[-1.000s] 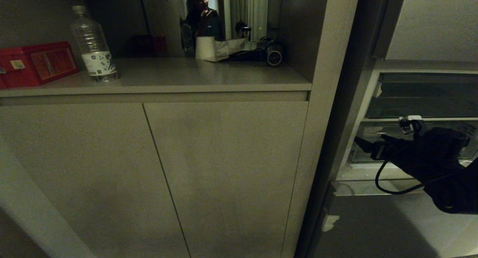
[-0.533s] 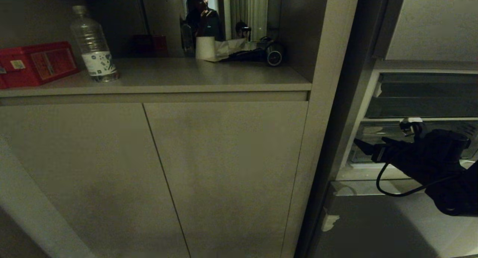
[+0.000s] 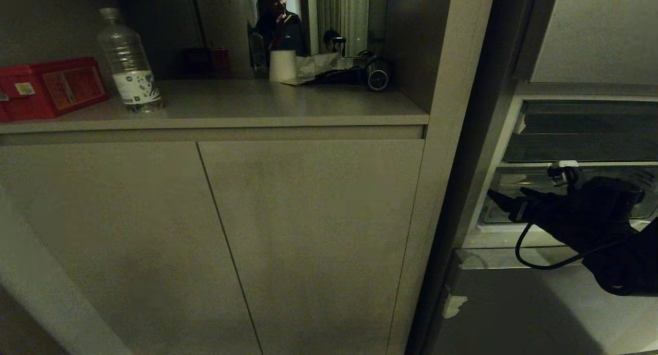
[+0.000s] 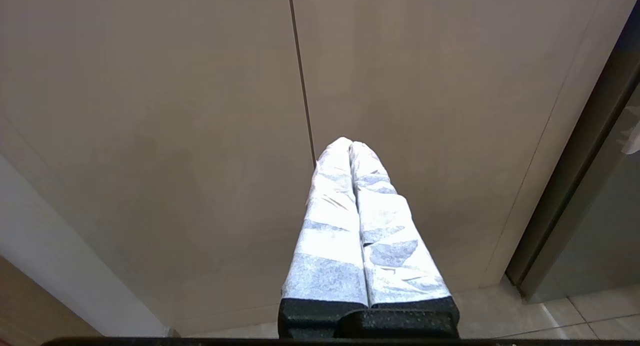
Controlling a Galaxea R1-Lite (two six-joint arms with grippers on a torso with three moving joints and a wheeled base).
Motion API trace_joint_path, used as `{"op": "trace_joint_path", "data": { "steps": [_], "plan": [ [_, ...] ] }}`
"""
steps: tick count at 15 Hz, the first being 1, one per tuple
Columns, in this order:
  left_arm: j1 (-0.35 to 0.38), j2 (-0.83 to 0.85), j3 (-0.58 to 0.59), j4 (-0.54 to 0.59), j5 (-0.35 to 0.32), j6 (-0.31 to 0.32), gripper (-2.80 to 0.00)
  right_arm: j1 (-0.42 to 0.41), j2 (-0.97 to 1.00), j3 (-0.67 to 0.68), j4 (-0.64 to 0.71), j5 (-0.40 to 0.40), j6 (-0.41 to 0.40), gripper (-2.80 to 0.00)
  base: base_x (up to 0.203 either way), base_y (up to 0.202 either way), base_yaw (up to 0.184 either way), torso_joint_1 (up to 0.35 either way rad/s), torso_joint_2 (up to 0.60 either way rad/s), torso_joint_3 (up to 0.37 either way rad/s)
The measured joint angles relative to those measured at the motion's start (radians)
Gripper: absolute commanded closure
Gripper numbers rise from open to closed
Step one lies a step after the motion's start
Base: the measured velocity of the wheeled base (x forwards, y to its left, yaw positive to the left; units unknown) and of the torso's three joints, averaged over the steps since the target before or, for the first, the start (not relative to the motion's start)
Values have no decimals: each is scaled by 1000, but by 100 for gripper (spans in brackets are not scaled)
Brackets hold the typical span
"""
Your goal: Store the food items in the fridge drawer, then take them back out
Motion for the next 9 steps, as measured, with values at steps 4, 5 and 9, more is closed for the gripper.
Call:
{"op": "trace_joint_path", "data": {
  "steps": [4,5,9],
  "plan": [
    [0,0,0,0,0,0,0,31,0,4,0,-14,0,0,0,0,0,0,0,0],
    [0,0,0,0,0,0,0,43,0,4,0,-24,-1,0,0,0,0,0,0,0],
    [0,0,0,0,0,0,0,73,5,0,-1,-48,0,0,0,0,0,0,0,0]
  ]
}}
